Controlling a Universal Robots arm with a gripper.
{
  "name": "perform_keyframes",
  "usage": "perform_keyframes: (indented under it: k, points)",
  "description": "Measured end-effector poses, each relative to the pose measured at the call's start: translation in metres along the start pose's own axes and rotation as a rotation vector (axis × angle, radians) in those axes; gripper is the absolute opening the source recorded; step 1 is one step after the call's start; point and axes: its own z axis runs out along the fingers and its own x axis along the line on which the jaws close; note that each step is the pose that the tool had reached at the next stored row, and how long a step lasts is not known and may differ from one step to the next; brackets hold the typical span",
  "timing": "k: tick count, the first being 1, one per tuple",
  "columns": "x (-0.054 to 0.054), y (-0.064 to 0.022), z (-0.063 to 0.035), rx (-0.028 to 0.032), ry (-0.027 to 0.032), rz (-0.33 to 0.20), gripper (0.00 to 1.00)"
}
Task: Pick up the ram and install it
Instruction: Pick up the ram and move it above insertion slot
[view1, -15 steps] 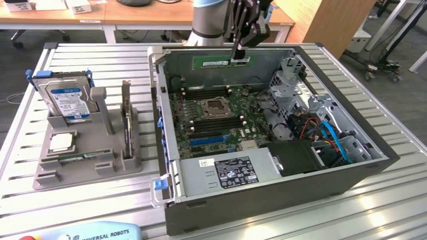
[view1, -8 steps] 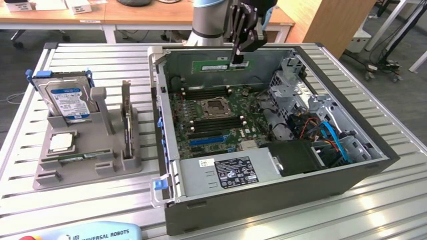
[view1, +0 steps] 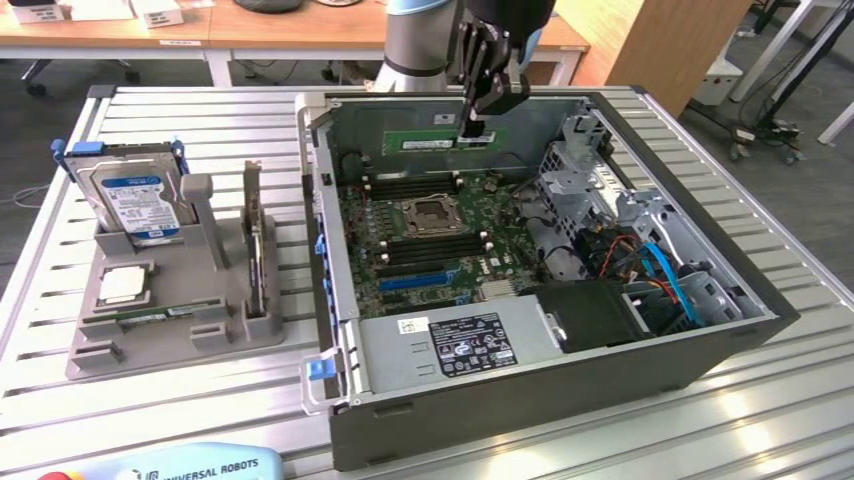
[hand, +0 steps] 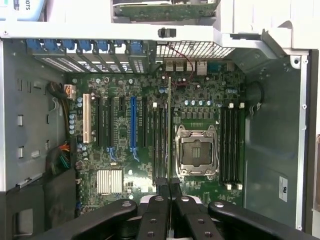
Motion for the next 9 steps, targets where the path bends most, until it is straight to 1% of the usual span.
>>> perform_keyframes:
  k: [2,4,9]
  points:
    - [0.0,-0.0003,0.0,-0.0001,0.0,0.0,0.11]
    - [0.0,-0.0028,0.0,-0.0001,-0.0001,0.0,0.11]
    - [0.0,-0.0147,-0.0003,0.0,-0.0001,0.0,0.11]
